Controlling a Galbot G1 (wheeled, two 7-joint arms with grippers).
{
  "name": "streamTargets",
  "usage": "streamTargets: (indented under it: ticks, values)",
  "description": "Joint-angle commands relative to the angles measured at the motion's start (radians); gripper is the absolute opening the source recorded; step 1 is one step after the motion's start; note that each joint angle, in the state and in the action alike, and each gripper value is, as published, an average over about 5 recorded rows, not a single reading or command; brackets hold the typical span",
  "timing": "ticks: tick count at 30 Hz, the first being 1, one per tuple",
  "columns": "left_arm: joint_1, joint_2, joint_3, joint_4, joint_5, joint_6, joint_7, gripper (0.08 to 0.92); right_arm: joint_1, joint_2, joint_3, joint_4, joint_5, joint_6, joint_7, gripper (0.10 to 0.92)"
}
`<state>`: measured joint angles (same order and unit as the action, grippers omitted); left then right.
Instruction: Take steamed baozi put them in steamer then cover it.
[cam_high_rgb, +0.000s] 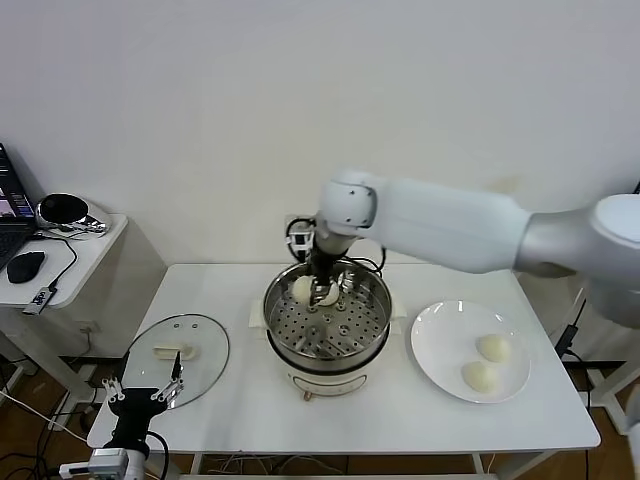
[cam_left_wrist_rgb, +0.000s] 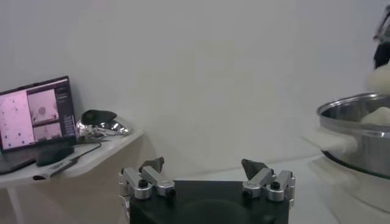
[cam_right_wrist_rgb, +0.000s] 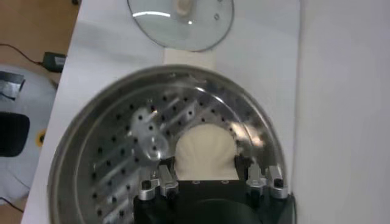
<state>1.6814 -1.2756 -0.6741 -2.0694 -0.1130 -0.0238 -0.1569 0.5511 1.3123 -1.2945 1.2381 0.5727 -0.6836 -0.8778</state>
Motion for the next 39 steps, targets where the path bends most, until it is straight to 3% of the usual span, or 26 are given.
streamTargets:
  ticks: [1,14,21,29,39]
  values:
    - [0.000,0.000,-0.002,0.008,0.001,-0.004,-0.001,0.823,-0.066,0.102,-0.013,-0.073,0.014,-0.044,0.040,0.611]
    - [-0.001,0.006,0.000,0.011,0.005,-0.008,0.001,0.823,-0.124,0.114,0.000,-0.129,-0.046,-0.043,0.043,0.626]
    - [-0.003,0.012,0.001,0.010,0.006,-0.007,0.001,0.823,-0.054,0.046,0.043,-0.067,-0.041,-0.042,-0.004,0.786]
    - [-0.005,0.017,0.009,0.013,0.011,-0.005,0.002,0.823,0.170,-0.211,0.020,0.133,-0.051,0.017,-0.152,0.822]
    - [0.000,0.020,0.018,0.003,0.018,-0.005,0.003,0.823,0.198,-0.686,0.004,0.378,-0.316,0.316,-0.352,0.823]
